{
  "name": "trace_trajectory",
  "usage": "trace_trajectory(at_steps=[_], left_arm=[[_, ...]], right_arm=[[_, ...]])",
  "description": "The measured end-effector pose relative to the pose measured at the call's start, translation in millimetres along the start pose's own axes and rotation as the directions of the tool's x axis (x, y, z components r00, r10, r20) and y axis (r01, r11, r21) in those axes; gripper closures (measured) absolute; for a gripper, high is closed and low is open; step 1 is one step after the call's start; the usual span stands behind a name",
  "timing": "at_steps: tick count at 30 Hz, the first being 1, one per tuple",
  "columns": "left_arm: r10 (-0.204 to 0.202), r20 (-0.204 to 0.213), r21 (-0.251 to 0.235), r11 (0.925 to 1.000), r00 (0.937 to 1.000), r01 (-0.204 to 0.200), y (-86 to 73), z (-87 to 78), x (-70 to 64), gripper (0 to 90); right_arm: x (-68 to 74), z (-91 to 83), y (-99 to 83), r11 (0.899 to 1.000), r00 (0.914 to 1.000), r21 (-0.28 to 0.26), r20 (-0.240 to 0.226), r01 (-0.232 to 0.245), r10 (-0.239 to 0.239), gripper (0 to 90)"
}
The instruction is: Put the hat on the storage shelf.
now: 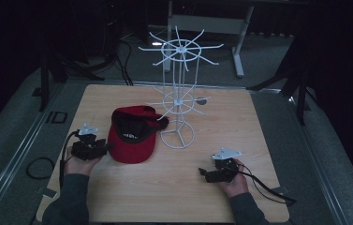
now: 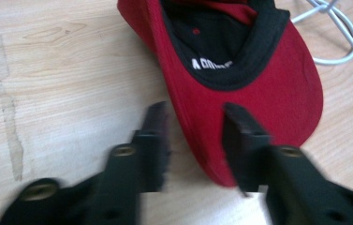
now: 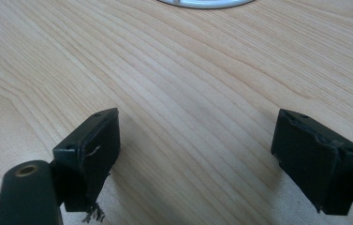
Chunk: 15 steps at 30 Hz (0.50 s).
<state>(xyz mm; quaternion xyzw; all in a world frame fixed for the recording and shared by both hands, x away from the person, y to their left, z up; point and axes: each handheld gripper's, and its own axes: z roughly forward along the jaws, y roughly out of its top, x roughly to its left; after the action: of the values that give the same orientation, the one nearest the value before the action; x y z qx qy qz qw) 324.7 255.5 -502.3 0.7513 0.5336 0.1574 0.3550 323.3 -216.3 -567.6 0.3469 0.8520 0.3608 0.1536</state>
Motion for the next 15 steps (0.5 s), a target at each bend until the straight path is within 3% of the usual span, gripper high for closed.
trace_trajectory(at_steps=[4, 9, 11, 15], left_arm=[[-0.027, 0.002, 0.019, 0.9995, 0.9996, 0.027, 4.4, 8.7, 2.2, 76.2], [-0.057, 0.024, 0.024, 0.9981, 0.9981, 0.057, 1.5, 6.1, -2.8, 78.5], [-0.056, 0.042, 0.04, 0.9977, 0.9976, 0.054, -1.1, 5.9, -8.5, 77.7], [-0.022, 0.126, 0.1, 0.9949, 0.9917, 0.009, -6.9, 15.3, -21.9, 71.3]], right_arm=[[0.1, -0.2, -0.1, 1.0, 1.0, 0.001, 0.0, 0.001, -0.001, 15.6], [0.1, -0.3, -0.2, 1.0, 1.0, 0.0, 0.0, 0.002, -0.002, 15.5], [0.1, -0.3, -0.2, 1.0, 1.0, 0.0, 0.0, 0.002, -0.002, 15.6], [0.1, -0.3, -0.2, 1.0, 1.0, 0.0, 0.0, 0.002, -0.002, 15.5]])
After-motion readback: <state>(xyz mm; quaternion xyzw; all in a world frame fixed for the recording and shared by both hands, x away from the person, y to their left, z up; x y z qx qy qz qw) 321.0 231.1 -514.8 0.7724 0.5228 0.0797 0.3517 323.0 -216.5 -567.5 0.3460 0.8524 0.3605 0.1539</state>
